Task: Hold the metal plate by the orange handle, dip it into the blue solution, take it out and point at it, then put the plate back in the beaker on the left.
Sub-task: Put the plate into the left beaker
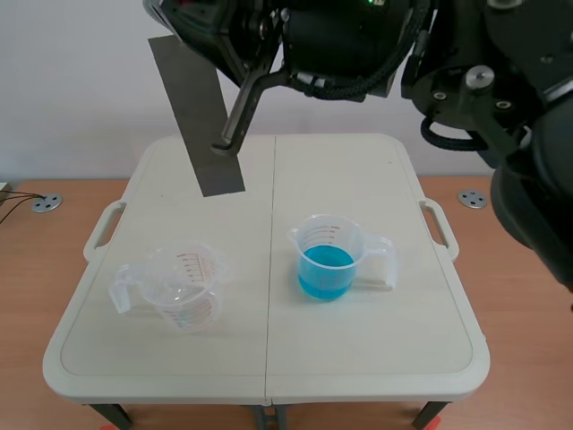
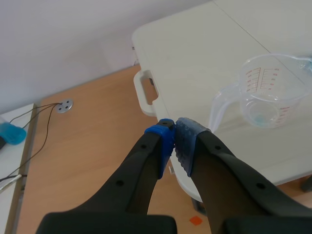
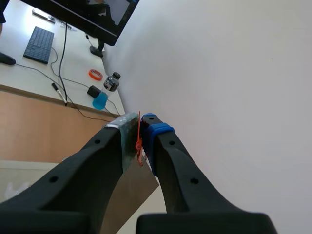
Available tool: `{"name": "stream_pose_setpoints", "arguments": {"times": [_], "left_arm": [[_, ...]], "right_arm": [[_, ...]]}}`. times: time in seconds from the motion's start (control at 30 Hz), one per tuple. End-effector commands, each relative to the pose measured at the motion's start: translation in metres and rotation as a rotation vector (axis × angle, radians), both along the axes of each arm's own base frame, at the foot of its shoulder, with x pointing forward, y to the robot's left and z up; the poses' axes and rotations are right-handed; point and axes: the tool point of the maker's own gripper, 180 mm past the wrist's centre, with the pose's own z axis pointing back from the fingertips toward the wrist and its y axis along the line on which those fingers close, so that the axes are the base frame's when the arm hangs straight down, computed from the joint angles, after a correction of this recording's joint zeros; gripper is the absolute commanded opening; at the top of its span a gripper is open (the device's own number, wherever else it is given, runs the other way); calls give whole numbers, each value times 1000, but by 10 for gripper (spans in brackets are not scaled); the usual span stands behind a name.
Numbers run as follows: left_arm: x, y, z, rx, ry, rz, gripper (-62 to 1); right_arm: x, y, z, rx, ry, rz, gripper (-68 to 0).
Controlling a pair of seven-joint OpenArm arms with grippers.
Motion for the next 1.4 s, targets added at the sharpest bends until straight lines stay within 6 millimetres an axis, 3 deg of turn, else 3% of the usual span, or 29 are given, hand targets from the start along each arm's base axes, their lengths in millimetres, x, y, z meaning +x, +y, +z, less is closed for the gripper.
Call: {"name": "stream_pose_setpoints", "arguments": {"times": [0.0, 0.57, 1.37], "left_arm": [[3, 1, 10, 3, -35, -3, -560], [3, 1, 9, 6, -30, -3, -560], [3, 1, 8, 7, -26, -2, -560]], "right_arm": [[3, 2, 11, 27, -19, 2, -664], [17, 38, -22, 4, 101, 45, -664], [8, 63, -79, -69, 235, 100, -664]]}}
